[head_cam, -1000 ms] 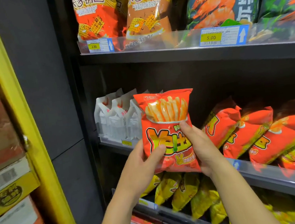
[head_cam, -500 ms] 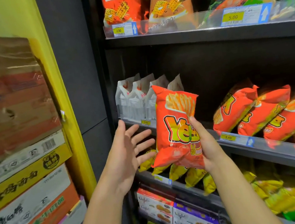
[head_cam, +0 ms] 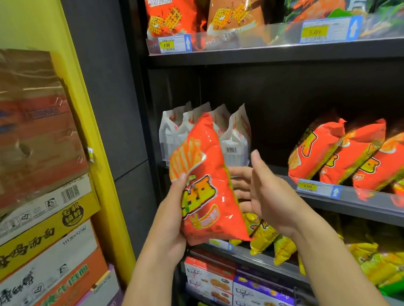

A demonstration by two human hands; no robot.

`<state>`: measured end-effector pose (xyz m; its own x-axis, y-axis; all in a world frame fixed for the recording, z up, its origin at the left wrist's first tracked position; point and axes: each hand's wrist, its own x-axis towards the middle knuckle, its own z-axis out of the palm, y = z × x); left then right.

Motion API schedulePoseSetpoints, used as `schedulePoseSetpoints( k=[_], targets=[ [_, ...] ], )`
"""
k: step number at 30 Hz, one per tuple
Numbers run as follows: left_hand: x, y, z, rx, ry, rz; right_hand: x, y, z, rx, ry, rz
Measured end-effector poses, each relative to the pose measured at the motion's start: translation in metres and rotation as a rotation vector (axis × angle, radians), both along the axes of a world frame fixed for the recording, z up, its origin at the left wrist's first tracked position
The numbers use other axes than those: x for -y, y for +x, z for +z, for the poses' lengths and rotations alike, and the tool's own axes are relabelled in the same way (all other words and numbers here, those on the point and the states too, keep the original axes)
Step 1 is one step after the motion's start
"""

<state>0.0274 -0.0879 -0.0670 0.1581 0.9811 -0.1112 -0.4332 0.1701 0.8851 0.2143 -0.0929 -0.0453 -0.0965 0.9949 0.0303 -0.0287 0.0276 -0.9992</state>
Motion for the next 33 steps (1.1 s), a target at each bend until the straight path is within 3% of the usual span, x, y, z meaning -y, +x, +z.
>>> schedulePoseSetpoints(
  k=[3,8,16,24,33],
  targets=[
    [0.0,-0.004,-0.004,0.121,-0.038,-0.003,0.003,0.004,0.002,-0.005,0.028,0.019],
    [-0.001,-0.004,-0.008,0.122,-0.033,0.009,0.006,0.003,0.004,0.067,0.059,0.011],
    [0.002,-0.003,-0.007,-0.034,0.09,0.07,0.011,-0.003,0.004,0.19,0.152,0.071],
    [0.004,-0.02,-0.03,-0.154,0.403,0.028,0.017,0.02,-0.006,0.322,0.272,0.072],
    [0.016,-0.027,-0.041,-0.304,0.528,0.033,0.025,0.027,-0.028,0.249,0.364,0.084]
  ],
)
